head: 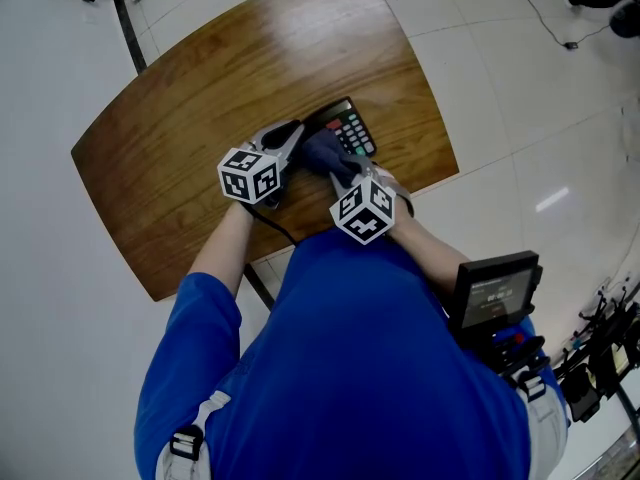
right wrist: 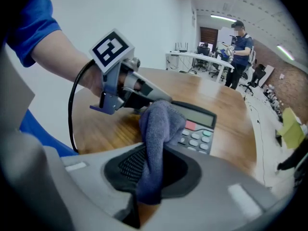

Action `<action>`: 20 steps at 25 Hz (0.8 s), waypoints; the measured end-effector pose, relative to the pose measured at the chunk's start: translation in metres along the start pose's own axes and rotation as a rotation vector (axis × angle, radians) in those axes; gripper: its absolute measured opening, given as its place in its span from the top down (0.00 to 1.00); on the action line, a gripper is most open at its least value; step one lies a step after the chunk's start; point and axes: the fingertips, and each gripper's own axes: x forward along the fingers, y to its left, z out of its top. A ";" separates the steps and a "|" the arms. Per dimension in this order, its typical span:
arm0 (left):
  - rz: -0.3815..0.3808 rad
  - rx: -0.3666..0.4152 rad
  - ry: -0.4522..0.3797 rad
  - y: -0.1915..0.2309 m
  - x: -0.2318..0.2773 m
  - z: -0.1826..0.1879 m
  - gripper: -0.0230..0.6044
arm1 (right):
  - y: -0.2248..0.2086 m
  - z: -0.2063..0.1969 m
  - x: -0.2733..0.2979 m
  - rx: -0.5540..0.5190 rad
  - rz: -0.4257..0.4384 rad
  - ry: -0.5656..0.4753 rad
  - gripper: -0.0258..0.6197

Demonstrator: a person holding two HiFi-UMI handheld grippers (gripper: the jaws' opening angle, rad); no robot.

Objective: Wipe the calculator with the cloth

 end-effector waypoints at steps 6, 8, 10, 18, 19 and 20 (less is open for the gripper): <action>0.002 -0.007 -0.005 0.003 -0.001 -0.005 0.89 | -0.084 0.000 -0.023 0.148 -0.182 -0.042 0.85; 0.007 -0.010 -0.007 0.003 -0.001 -0.005 0.89 | -0.098 0.000 -0.023 0.157 -0.206 -0.036 0.85; 0.011 -0.011 -0.007 0.002 -0.001 -0.003 0.89 | -0.094 0.001 -0.017 0.137 -0.193 -0.022 0.85; 0.007 0.002 -0.004 -0.006 -0.005 -0.001 0.88 | -0.037 0.013 0.001 0.033 -0.072 -0.014 0.85; 0.008 0.002 -0.003 -0.006 -0.005 -0.002 0.88 | -0.031 0.014 0.002 0.023 -0.054 -0.016 0.85; 0.008 0.002 -0.003 -0.006 -0.005 -0.002 0.88 | -0.026 0.015 0.003 0.014 -0.036 -0.018 0.85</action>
